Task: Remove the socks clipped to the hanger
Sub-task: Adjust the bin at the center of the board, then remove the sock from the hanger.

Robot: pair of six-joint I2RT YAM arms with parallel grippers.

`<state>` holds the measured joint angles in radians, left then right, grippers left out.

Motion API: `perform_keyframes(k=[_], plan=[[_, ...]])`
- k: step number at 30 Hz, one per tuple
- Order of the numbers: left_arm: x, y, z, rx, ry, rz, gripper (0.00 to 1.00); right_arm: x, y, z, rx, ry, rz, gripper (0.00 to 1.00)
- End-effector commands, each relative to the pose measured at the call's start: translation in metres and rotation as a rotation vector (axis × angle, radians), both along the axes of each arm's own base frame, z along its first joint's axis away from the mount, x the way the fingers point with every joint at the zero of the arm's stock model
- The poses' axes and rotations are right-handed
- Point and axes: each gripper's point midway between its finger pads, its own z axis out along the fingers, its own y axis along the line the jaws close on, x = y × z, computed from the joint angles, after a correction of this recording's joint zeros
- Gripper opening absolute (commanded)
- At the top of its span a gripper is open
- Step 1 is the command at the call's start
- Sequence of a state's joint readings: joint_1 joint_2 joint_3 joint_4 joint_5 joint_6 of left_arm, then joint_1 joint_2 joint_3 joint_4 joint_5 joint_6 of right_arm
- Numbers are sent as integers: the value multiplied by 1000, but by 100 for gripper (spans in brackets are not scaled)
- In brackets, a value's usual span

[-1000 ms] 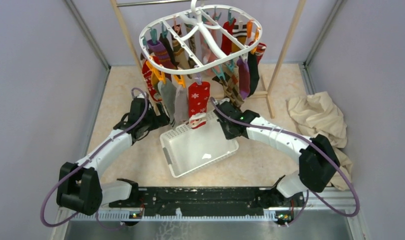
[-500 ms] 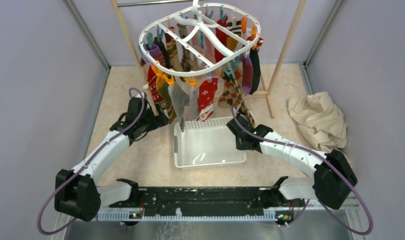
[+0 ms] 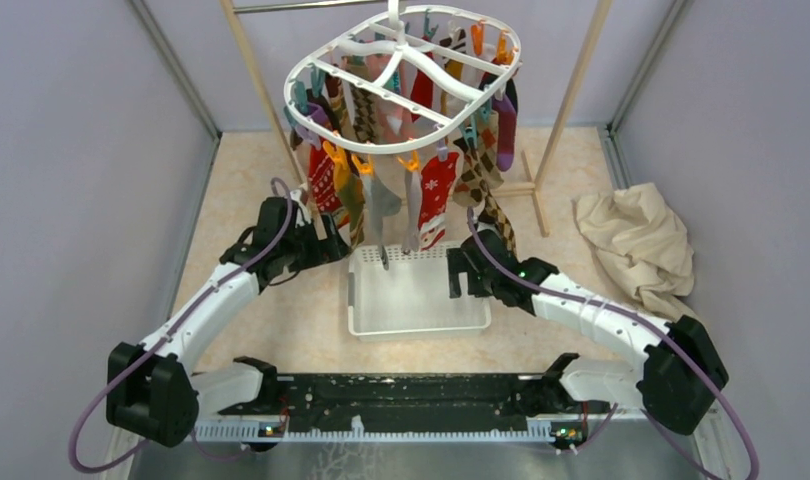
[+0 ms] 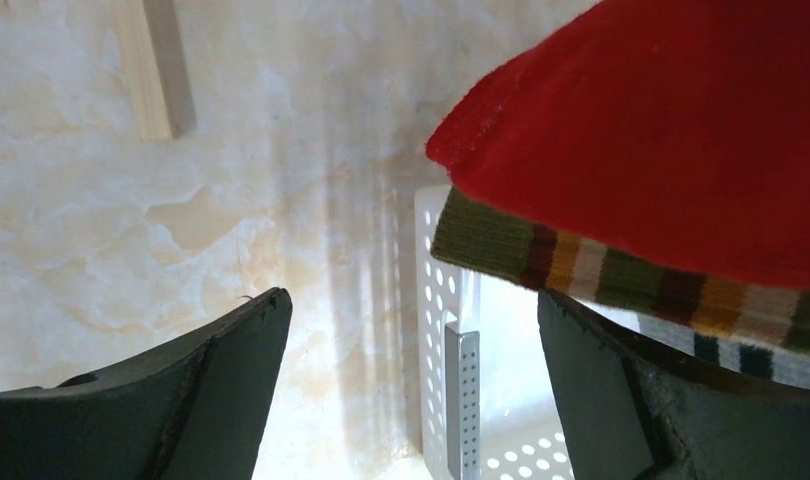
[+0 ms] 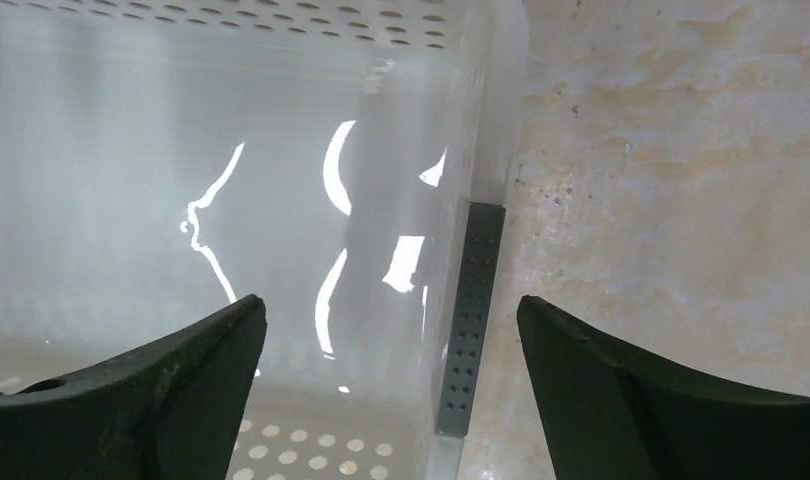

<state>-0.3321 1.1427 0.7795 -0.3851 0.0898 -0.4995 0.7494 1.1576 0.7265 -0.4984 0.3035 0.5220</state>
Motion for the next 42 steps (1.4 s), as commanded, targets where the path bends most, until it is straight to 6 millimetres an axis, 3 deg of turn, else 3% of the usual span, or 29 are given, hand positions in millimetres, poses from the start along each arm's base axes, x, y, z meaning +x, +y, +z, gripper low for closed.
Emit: perform_keyframes(k=[1,5,11,17,23,26,34,42], plan=[[-17,-8,0,4,50,-52,99,6,11,31,105,-95,37,99],[-24,-7,11,-8,34,-34,99,2,17,57,200,-156,59,99],[-35,-24,40,-141,-31,-69,99,-18,24,81,352,-145,66,98],[-32,-39,72,-249,-106,-79,99,-30,9,119,434,-222,42,98],[-31,-44,120,-267,-206,-129,99,-42,18,119,514,-205,84,98],[-32,-47,132,-264,-208,-160,99,-45,19,120,527,-204,98,98],[-38,-63,143,-348,-246,-248,99,-44,32,127,539,-204,166,99],[-40,-55,129,-259,-240,-270,99,-37,14,125,416,-132,44,98]])
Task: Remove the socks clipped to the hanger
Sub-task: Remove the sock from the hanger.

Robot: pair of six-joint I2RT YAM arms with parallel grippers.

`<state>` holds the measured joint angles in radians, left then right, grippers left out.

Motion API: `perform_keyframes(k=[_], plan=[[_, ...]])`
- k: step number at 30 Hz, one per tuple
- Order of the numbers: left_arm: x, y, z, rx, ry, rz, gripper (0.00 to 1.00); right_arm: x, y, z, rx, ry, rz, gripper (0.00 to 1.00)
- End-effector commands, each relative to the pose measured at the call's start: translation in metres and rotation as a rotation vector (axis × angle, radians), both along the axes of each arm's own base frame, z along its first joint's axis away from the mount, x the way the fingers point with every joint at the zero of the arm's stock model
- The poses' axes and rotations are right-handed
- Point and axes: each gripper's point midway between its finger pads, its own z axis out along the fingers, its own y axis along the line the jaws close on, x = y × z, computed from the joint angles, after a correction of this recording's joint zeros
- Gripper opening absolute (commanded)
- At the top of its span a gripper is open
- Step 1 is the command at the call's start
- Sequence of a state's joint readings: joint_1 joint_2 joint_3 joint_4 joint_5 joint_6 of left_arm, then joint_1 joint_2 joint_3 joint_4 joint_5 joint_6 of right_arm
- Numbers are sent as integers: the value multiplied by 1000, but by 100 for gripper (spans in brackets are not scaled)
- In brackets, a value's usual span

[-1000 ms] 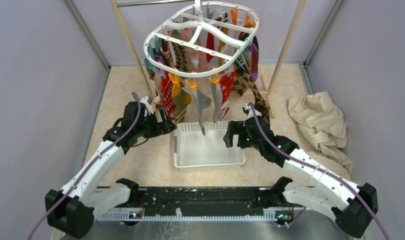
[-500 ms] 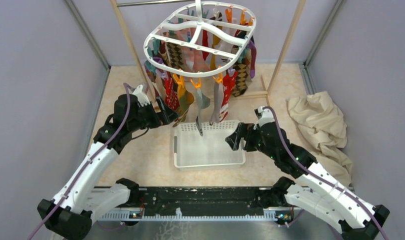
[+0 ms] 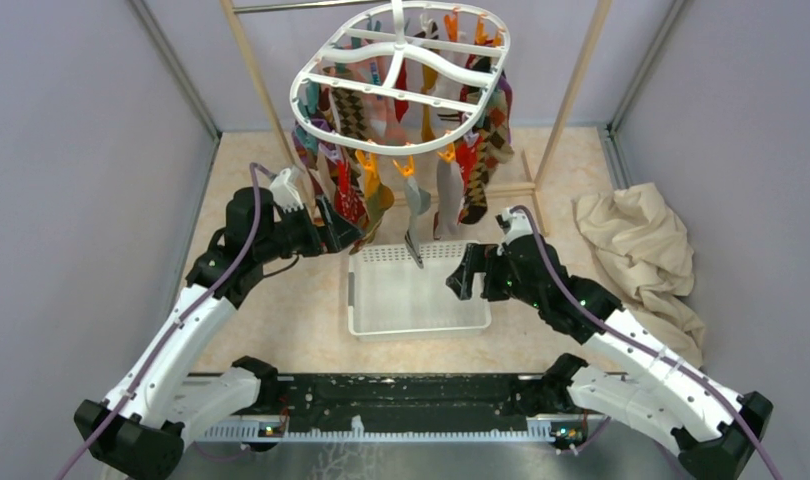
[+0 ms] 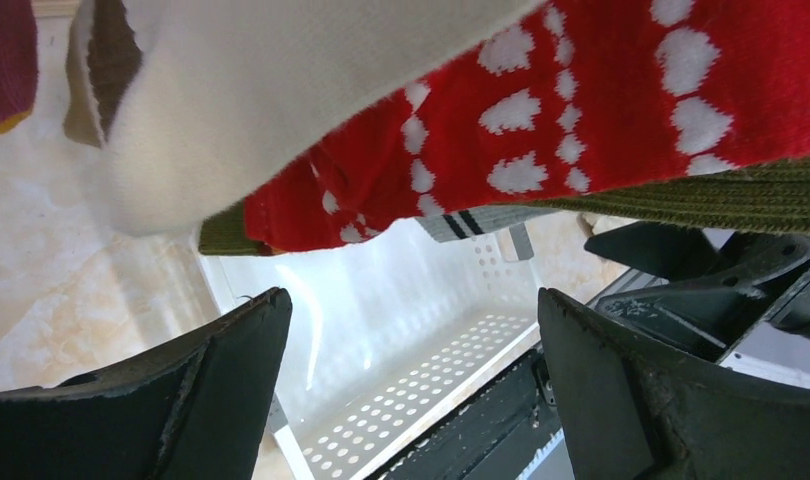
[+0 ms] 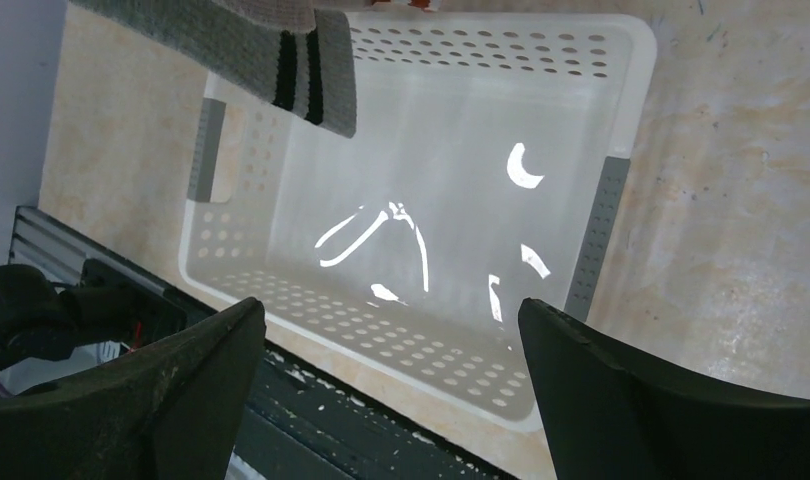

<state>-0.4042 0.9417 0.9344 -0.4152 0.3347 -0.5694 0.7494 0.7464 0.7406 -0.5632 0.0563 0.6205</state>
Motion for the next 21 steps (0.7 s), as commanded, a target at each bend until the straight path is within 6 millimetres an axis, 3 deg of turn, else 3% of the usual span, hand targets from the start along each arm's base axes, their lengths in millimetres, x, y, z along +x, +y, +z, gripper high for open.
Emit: perform_keyframes(k=[1,5,8,14,21], plan=[[-2,3,-1,35,-41,-15,99,7,-9,21,-11,16,-87,98],[5,4,-4,46,-62,1,99,11,-7,15,-15,51,-120,98],[10,5,0,42,-94,13,99,20,-7,29,-12,10,-139,98],[10,9,32,-7,-189,54,99,34,-4,83,43,-196,-118,84],[-28,-8,70,-108,-206,-117,99,38,-5,140,83,-409,-75,80]])
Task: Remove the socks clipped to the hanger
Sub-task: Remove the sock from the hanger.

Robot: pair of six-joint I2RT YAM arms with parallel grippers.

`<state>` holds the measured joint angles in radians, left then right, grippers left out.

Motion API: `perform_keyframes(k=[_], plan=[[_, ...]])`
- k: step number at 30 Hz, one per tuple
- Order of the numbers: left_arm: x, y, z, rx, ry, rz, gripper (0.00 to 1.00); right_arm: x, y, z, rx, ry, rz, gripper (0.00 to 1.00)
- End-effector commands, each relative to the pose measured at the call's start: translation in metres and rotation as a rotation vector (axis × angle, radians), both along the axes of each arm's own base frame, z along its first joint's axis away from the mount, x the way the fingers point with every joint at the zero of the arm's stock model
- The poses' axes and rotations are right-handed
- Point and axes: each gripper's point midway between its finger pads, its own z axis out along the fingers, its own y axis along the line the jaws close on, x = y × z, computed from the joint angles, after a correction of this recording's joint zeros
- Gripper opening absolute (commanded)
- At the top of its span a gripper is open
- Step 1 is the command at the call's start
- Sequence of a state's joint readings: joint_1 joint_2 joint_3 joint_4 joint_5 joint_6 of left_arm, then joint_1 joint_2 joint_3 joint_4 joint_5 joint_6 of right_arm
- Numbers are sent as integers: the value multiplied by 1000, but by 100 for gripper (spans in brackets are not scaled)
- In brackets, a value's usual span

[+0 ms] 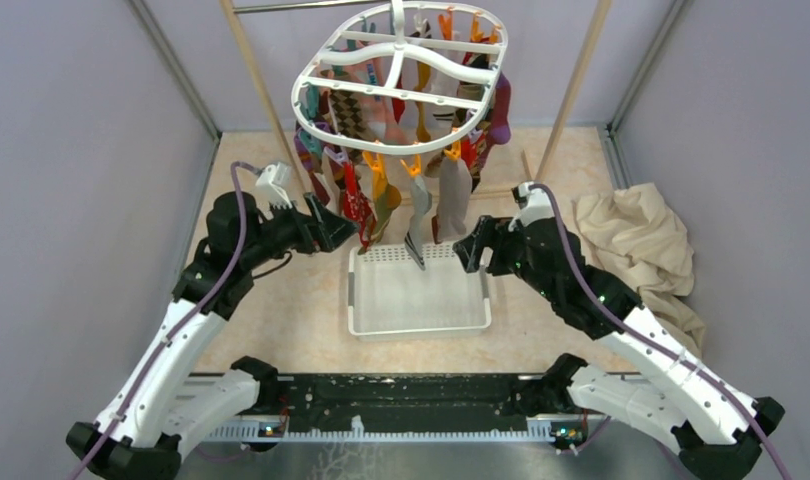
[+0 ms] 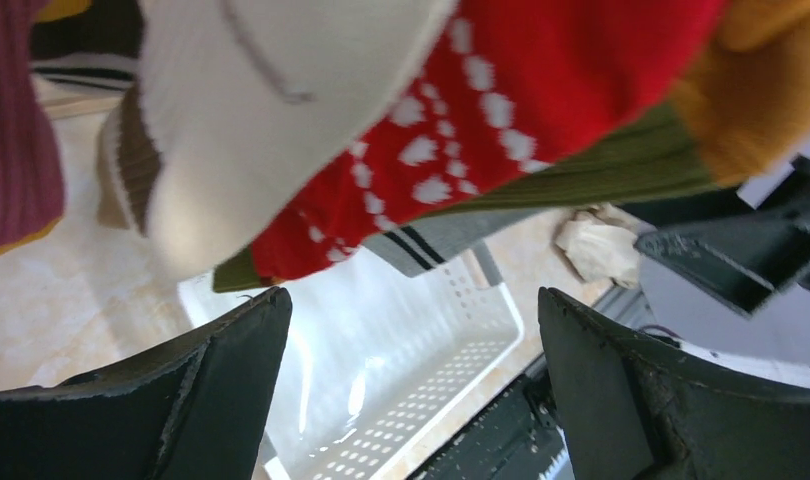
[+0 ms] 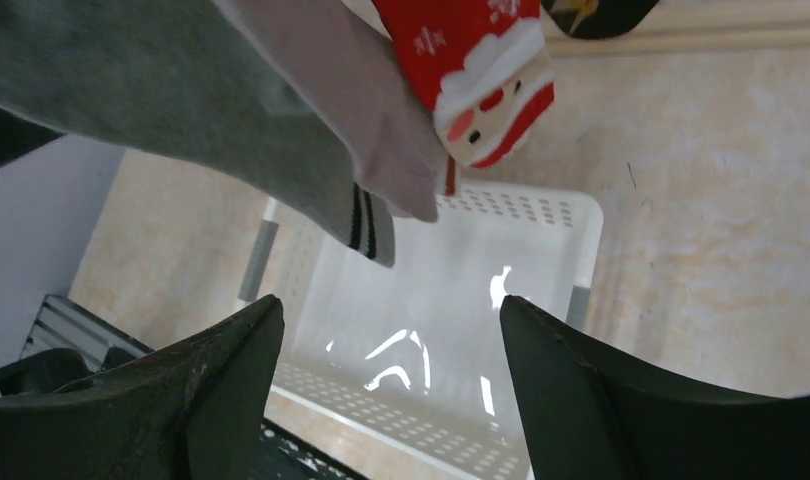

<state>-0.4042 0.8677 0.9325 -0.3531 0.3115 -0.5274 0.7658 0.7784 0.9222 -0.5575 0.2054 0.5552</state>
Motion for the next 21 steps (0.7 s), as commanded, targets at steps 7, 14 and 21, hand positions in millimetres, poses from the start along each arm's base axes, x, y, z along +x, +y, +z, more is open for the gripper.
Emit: perform_keyframes(k=[7,14,21], plan=[[-67,-8,77,-175,-114,-168,99,16,-8,94,39,-331,-11,76],[-75,5,124,-186,-194,-124,99,26,-7,110,26,-431,-21,74],[-56,3,136,-157,-203,-93,99,36,1,136,-9,-470,-7,74]])
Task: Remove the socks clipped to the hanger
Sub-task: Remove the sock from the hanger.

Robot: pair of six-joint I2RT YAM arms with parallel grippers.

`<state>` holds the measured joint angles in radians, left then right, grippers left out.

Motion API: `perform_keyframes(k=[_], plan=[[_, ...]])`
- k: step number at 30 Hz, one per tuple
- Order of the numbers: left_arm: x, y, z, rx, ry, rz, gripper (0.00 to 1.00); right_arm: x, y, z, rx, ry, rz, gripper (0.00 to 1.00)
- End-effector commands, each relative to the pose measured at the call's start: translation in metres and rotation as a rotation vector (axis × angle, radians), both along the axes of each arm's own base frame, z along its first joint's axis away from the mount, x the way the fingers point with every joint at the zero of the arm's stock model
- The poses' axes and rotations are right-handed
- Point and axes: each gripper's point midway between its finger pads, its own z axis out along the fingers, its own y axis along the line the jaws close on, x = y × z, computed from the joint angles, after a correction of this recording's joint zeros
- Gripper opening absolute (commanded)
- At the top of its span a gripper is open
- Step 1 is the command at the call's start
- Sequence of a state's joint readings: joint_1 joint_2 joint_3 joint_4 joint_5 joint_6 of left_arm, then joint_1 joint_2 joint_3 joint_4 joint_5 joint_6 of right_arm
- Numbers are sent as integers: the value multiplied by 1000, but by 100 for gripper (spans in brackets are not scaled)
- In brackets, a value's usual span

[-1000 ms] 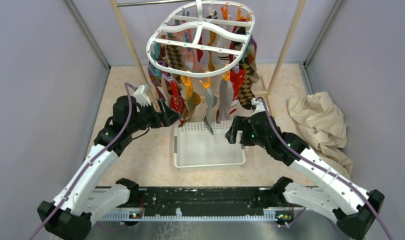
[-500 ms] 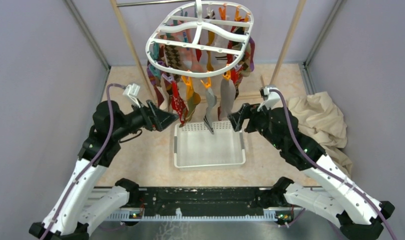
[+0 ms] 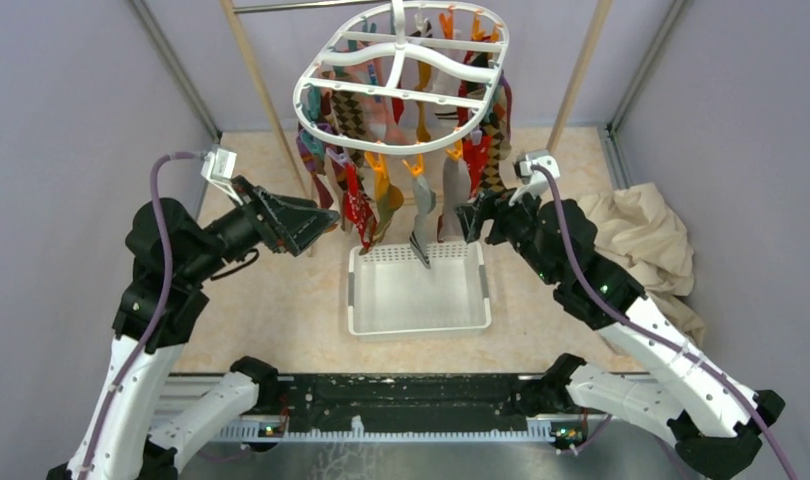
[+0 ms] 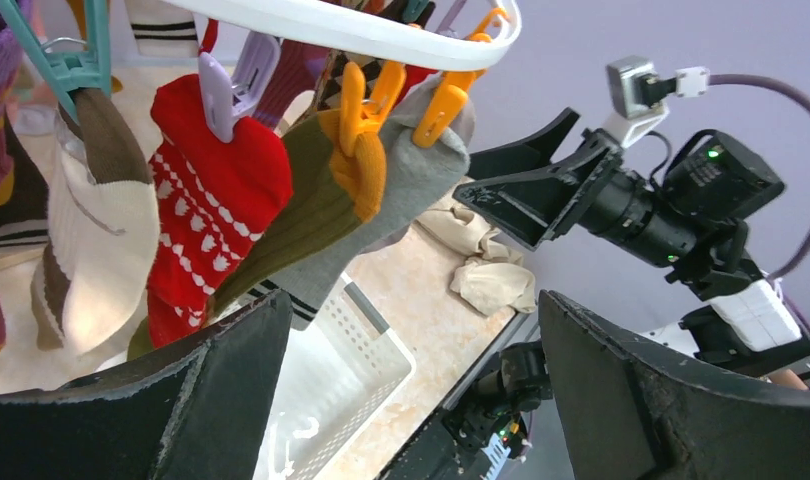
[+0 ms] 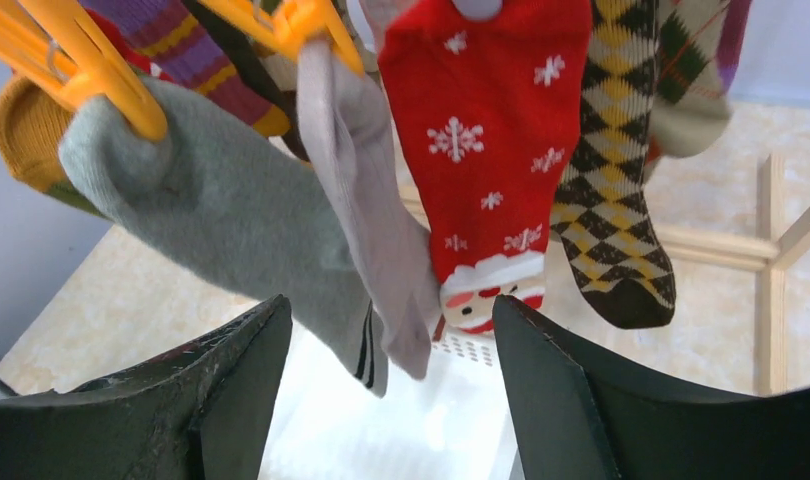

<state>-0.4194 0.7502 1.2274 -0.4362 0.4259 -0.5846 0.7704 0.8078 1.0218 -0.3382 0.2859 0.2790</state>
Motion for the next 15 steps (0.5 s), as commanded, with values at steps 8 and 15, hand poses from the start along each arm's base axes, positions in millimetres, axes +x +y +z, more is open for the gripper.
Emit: perform_keyframes(k=[8,15], plan=[[34,-7,-4,60,54,44,99,5,-3,92,21,-174,-8,73],[38,-21,-7,67,66,34,99,10,9,112,-4,-251,40,66]])
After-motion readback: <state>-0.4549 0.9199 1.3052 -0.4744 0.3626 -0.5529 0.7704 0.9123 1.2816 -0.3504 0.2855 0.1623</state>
